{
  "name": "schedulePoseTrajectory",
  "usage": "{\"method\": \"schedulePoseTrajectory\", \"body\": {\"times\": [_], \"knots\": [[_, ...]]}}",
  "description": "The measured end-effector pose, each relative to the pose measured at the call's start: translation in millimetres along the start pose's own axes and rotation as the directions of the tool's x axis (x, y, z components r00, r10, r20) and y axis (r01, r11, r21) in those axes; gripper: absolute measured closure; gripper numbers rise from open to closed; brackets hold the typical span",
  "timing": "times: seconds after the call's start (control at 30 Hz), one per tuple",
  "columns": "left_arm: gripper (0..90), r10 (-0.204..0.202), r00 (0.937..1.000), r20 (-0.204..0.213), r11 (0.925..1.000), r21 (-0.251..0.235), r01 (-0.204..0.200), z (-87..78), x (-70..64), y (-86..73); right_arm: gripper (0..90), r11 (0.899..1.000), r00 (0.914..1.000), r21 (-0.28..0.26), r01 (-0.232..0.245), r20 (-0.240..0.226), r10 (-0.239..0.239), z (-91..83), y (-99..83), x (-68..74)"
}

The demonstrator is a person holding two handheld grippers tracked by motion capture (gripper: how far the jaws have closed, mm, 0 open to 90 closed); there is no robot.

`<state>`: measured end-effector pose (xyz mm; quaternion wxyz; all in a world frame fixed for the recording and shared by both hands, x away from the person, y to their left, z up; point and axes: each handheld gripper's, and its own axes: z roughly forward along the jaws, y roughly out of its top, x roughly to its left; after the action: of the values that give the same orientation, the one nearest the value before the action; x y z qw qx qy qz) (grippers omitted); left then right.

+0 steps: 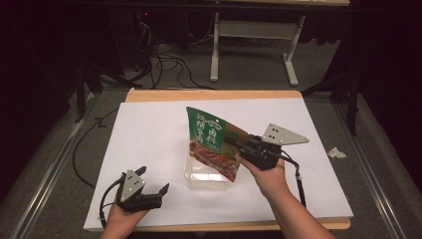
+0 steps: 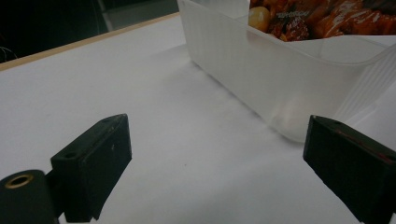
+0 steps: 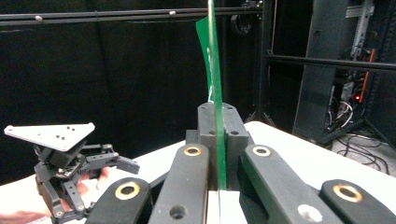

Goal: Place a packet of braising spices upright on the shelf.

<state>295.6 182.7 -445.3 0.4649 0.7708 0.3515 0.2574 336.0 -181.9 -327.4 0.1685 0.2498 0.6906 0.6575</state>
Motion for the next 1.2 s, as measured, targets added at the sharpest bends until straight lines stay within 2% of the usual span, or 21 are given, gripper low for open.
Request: {"method": "schedulePoseTrajectory", "body": {"times": [0.33, 0.6, 1.2], "knots": [[8.3, 0.0, 1.0, -0.002, 1.0, -0.006, 0.0, -1.1, 0.9, 0.3, 90.0, 0.999, 1.0, 0.032, 0.004, -0.008, -0.004, 9.4, -7.2, 5.6], [8.3, -0.002, 1.0, -0.002, 1.0, -0.003, 0.002, -0.8, 2.2, -0.2, 90.0, 0.999, 1.0, 0.053, -0.006, 0.002, 0.006, 17.0, -14.6, 2.5], [8.3, -0.005, 1.0, -0.004, 1.0, -0.005, 0.005, -2.4, 2.1, -0.9, 90.0, 0.999, 0.9999, 0.047, -0.012, 0.005, 0.012, 25.7, -19.7, 0.6]]}}
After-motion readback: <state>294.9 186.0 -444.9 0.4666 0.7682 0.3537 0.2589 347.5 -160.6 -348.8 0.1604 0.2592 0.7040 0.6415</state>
